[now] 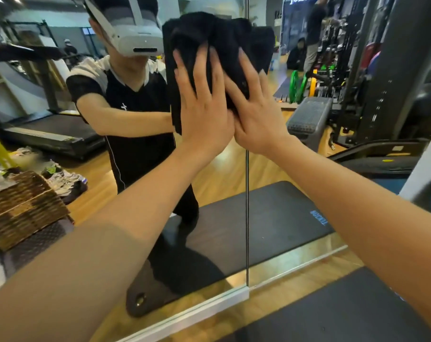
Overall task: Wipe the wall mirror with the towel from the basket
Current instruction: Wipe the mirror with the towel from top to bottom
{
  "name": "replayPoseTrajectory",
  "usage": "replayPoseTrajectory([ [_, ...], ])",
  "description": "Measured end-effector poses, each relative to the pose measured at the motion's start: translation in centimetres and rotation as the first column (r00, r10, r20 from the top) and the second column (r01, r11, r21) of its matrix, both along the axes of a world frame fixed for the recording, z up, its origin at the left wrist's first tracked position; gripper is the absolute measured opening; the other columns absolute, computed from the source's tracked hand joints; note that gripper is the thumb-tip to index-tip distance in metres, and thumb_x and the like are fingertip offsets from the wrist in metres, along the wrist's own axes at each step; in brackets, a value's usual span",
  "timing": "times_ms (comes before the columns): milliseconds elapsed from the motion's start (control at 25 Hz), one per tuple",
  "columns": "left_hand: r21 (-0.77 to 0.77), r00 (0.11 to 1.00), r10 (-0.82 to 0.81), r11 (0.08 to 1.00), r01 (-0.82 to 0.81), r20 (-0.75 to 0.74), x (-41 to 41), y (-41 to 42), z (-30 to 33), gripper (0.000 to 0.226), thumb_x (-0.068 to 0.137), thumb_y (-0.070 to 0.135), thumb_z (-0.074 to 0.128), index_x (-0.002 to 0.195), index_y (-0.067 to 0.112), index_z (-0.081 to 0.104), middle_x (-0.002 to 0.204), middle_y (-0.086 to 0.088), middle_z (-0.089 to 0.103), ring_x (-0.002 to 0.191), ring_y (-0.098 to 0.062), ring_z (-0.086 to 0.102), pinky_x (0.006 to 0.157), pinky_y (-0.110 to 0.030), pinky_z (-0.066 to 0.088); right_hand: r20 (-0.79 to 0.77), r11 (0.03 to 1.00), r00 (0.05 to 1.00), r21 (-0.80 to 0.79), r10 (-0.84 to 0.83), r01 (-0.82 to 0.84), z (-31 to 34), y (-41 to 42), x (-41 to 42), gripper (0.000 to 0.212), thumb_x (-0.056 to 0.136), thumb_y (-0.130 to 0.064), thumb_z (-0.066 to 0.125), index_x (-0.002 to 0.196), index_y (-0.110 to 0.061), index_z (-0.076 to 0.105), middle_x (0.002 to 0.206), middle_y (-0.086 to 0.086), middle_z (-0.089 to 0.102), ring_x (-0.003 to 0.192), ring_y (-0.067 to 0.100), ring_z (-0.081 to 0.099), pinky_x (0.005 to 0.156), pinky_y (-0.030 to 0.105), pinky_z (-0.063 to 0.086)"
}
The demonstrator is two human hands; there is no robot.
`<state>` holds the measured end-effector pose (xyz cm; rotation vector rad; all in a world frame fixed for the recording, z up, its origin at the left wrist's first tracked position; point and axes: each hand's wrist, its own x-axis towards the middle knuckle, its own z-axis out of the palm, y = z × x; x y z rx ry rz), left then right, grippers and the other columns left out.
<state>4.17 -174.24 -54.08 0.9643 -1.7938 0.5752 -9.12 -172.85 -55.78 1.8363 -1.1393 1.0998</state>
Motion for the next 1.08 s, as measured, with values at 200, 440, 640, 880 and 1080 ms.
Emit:
replayPoseTrajectory([
  [200, -0.018, 0.982, 0.015, 1.000, -0.012, 0.190, 0.8, -0.2, -10.8, 0.060, 0.103, 0.020, 0.038, 0.158, -0.001, 0.027, 0.164, -0.022, 0.028, 0.150, -0.053, 0.021, 0.124, -0.057, 0.023, 0.169, 0.995, 0.985, 0.095, 0.016, -0.032, -11.9, 0.2, 0.3, 0.058, 0.099, -0.024, 0.061, 0.153, -0.009, 0.047, 0.162, 0.027, 0.022, 0.138, 0.051, 0.036, 0.117, 0.056, 0.034],
  [440, 0.224, 0.944, -0.024, 0.973, -0.054, 0.330, 1.9, 2.6, -27.3, 0.067, 0.102, 0.013, 0.040, 0.162, 0.003, 0.011, 0.165, -0.018, 0.005, 0.153, -0.049, 0.014, 0.126, -0.056, 0.020, 0.141, 0.922, 0.985, 0.386, -0.095, 0.034, -28.1, 3.3, 0.8, 0.071, 0.091, -0.020, 0.069, 0.153, -0.014, 0.035, 0.159, 0.022, 0.018, 0.134, 0.057, 0.031, 0.083, 0.062, 0.058],
  [640, 0.344, 0.927, -0.020, 0.931, -0.118, 0.373, 6.2, 4.4, -34.9, 0.069, 0.100, 0.013, 0.038, 0.161, 0.003, 0.009, 0.166, -0.017, 0.005, 0.154, -0.044, 0.018, 0.124, -0.053, 0.023, 0.066, 0.776, 0.996, 0.631, -0.060, 0.005, -35.5, 5.5, 3.7, 0.086, 0.080, -0.007, 0.070, 0.157, -0.016, 0.033, 0.162, 0.027, 0.009, 0.141, 0.062, 0.020, 0.080, 0.059, 0.061],
  [880, 0.297, 0.896, 0.055, 0.933, -0.203, 0.440, 14.9, 5.4, -36.3, 0.063, 0.098, 0.007, 0.032, 0.161, 0.010, 0.022, 0.165, -0.012, 0.016, 0.153, -0.036, 0.026, 0.123, -0.053, 0.021, 0.060, 0.786, 0.998, 0.618, -0.007, -0.031, -35.8, 6.2, 11.6, 0.087, 0.075, -0.002, 0.075, 0.154, -0.008, 0.037, 0.156, 0.030, 0.011, 0.131, 0.056, 0.025, 0.097, 0.072, 0.049],
  [1080, 0.310, 0.884, 0.156, 0.898, -0.313, 0.442, 24.2, 6.9, -37.5, 0.076, 0.087, 0.008, 0.061, 0.157, 0.012, 0.032, 0.161, -0.007, 0.028, 0.152, -0.033, 0.027, 0.124, -0.058, 0.017, 0.063, 0.733, 0.996, 0.674, 0.069, -0.093, -36.2, 7.0, 20.4, 0.097, 0.071, 0.000, 0.076, 0.156, -0.016, 0.033, 0.155, 0.030, 0.013, 0.112, 0.054, 0.034, 0.073, 0.064, 0.059],
])
